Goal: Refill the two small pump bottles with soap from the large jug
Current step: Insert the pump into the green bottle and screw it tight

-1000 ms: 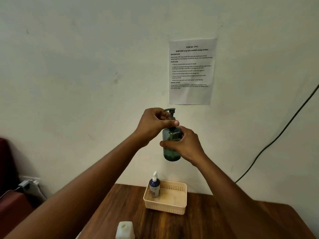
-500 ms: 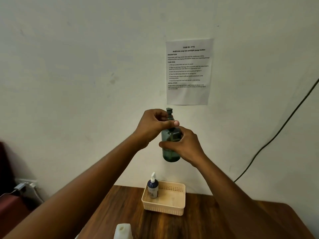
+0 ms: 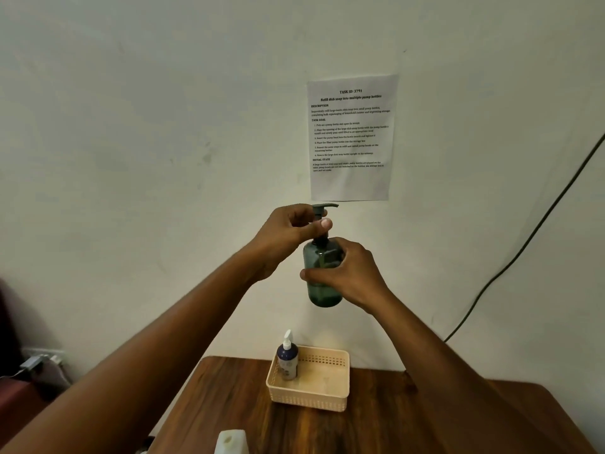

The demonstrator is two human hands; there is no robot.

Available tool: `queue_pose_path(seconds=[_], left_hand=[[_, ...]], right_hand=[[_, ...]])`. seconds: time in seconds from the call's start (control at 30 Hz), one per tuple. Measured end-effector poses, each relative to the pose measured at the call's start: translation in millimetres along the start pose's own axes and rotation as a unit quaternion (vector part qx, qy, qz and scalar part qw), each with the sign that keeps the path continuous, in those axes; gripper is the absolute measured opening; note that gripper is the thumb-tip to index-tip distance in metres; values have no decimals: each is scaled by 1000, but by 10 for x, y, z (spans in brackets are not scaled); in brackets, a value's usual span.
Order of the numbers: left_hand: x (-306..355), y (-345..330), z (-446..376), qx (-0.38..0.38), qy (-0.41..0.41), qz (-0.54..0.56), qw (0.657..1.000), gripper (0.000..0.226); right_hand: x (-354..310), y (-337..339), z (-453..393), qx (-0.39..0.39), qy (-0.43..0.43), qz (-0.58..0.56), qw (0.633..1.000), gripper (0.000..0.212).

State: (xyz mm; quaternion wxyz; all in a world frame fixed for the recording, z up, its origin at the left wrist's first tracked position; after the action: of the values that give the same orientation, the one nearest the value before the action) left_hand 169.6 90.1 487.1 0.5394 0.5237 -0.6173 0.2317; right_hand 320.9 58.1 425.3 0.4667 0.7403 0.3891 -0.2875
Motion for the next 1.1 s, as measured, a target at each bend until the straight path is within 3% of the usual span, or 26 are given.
queue_pose_path(seconds=[0.1, 0.17, 0.3, 0.4, 0.6, 0.77, 0.87, 0.93, 1.1], left_hand=[[-18, -33, -31, 77, -24, 16, 997, 10], [3, -13, -37, 43, -23, 9, 999, 6], [50, 10, -23, -58, -18, 48, 997, 22], [61, -1, -12, -77, -15, 55, 995, 27], [63, -85, -34, 32, -36, 55, 997, 16], [88, -22, -37, -92, -5, 67, 993, 25], [83, -22, -21, -113, -2, 56, 992, 29], [79, -35, -10, -85, -5, 33, 996, 26], [58, -140, 34, 98, -33, 20, 994, 19]], right_hand=[[2, -4, 7, 0, 1, 7, 1000, 68], [18, 12, 29, -5, -4, -9, 1000, 69], [14, 29, 42, -20, -3, -45, 999, 69], [6, 35, 25, -12, -10, -52, 999, 67], [-47, 48, -5, -8, -3, -25, 1000, 66], [-34, 90, 33, -20, -3, -59, 998, 66], [-13, 91, 39, -18, -8, -60, 998, 62], [-8, 100, 32, -13, -10, -52, 999, 61], [-43, 74, 12, -10, -3, -17, 1000, 65]])
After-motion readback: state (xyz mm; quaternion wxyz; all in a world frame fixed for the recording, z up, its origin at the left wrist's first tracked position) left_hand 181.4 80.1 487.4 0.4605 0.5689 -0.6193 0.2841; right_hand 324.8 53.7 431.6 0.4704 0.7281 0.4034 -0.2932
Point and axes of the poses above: each hand's wrist, its own z-axis away from the middle knuckle, its own y-axis out of the back of the hand, x = y × z, the point moved 2 cm from there along -z, towards the middle knuckle, and after that the axes turned 2 degrees about y, right-handed, at the moved point
